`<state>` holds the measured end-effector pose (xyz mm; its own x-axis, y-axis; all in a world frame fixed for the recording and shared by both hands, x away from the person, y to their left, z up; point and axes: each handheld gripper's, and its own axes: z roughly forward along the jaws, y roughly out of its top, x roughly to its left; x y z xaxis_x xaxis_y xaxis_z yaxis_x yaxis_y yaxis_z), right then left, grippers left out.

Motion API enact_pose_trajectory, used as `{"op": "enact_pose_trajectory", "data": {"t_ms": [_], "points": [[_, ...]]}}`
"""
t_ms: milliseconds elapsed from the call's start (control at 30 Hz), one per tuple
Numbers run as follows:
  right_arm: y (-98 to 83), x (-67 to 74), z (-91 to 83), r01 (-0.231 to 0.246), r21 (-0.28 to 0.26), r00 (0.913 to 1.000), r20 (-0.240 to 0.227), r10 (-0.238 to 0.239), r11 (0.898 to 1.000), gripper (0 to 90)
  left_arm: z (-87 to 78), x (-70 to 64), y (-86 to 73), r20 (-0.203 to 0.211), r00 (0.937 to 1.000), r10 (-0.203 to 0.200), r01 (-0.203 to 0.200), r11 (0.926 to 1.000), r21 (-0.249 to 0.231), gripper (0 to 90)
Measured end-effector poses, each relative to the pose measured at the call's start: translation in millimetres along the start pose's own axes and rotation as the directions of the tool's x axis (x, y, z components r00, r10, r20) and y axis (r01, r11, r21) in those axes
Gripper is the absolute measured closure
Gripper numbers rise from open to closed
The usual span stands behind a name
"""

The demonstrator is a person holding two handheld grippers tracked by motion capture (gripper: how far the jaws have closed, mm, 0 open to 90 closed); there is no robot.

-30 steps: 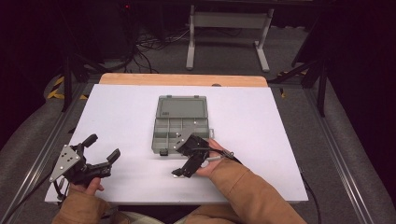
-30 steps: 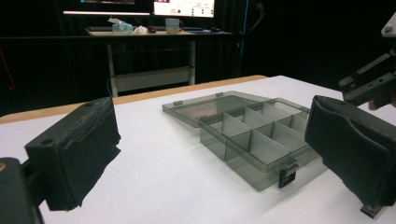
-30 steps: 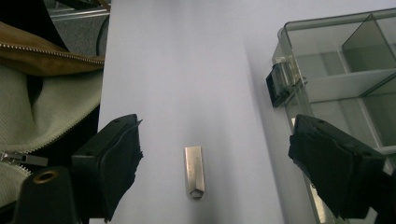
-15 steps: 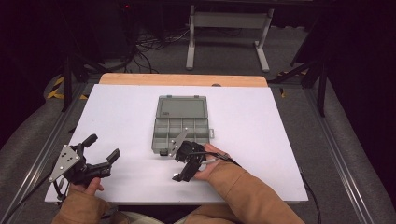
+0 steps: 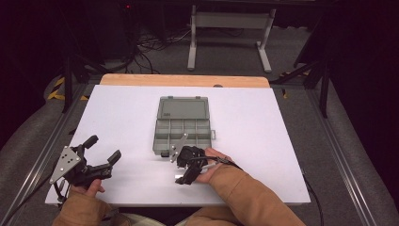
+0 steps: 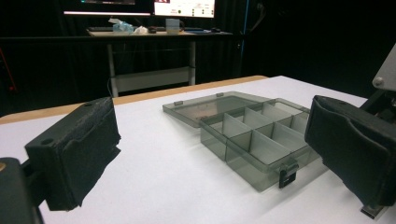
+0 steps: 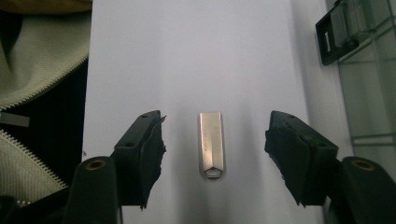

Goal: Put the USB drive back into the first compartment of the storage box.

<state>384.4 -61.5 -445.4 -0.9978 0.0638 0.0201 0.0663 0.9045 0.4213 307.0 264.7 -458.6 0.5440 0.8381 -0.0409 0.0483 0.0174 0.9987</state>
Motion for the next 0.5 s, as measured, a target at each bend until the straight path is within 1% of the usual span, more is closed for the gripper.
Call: {"op": "enact_pose_trajectory", "data": {"t_ms": [33,100,133,167,233,267,300,333,367,400,433,500], "points": [[-0.7,-0.7,1.2,0.010,0.002,0.9999,-0.002,-0.010,1.000,39.7,0.0,0.2,0.0,-0.001,1.0000,0.001,-0.001,1.0000,0.002,3.6],[-1.4,-0.3,2.3,0.007,0.010,1.0000,-0.001,-0.007,1.000,40.7,0.1,0.0,0.0,-0.001,1.0000,0.000,0.000,1.0000,0.001,3.6],[-2.4,0.3,3.3,0.003,0.021,1.0000,-0.002,-0.003,1.000,42.8,0.1,0.0,0.0,-0.001,1.0000,0.000,0.000,1.0000,0.001,3.6],[-3.0,0.0,4.6,0.013,0.020,0.9999,-0.004,-0.013,1.000,44.7,0.1,-0.1,0.0,-0.001,1.0000,-0.002,0.002,1.0000,-0.001,3.6],[-3.8,0.7,6.0,0.017,0.027,0.9998,-0.004,-0.017,0.999,48.9,0.0,0.0,0.0,-0.001,1.0000,-0.001,0.001,1.0000,0.001,3.6],[-4.1,1.7,6.1,0.011,0.034,0.9999,-0.003,-0.011,0.999,50.6,0.1,-0.1,0.0,-0.001,1.0000,-0.001,0.001,1.0000,0.001,3.6],[-4.2,1.5,6.9,0.025,0.035,0.9997,-0.002,-0.025,0.999,53.0,0.1,-0.2,0.0,0.000,1.0000,-0.001,0.001,1.0000,0.001,3.6],[-4.4,2.4,6.8,0.019,0.045,0.9998,0.000,-0.019,0.999,54.5,0.2,-0.3,0.0,0.001,1.0000,-0.001,0.001,1.0000,0.002,3.6],[-4.5,2.9,6.7,0.025,0.045,0.9996,0.010,-0.026,0.999,56.5,0.2,-0.3,0.0,0.001,1.0000,-0.001,0.001,1.0000,0.001,3.6],[-4.6,3.2,6.5,0.028,0.046,0.9995,0.010,-0.028,0.999,59.5,0.1,-0.2,0.0,0.000,1.0000,-0.001,0.001,1.0000,0.001,3.6],[-4.5,2.6,6.9,0.040,0.039,0.9991,0.010,-0.041,0.998,61.1,0.1,-0.2,0.0,0.000,1.0000,-0.001,0.001,1.0000,0.001,3.6],[-4.6,3.5,6.7,0.048,0.043,0.9987,0.017,-0.049,0.998,64.6,0.0,-0.2,0.0,0.000,1.0000,-0.001,0.001,1.0000,0.001,3.6]]}}
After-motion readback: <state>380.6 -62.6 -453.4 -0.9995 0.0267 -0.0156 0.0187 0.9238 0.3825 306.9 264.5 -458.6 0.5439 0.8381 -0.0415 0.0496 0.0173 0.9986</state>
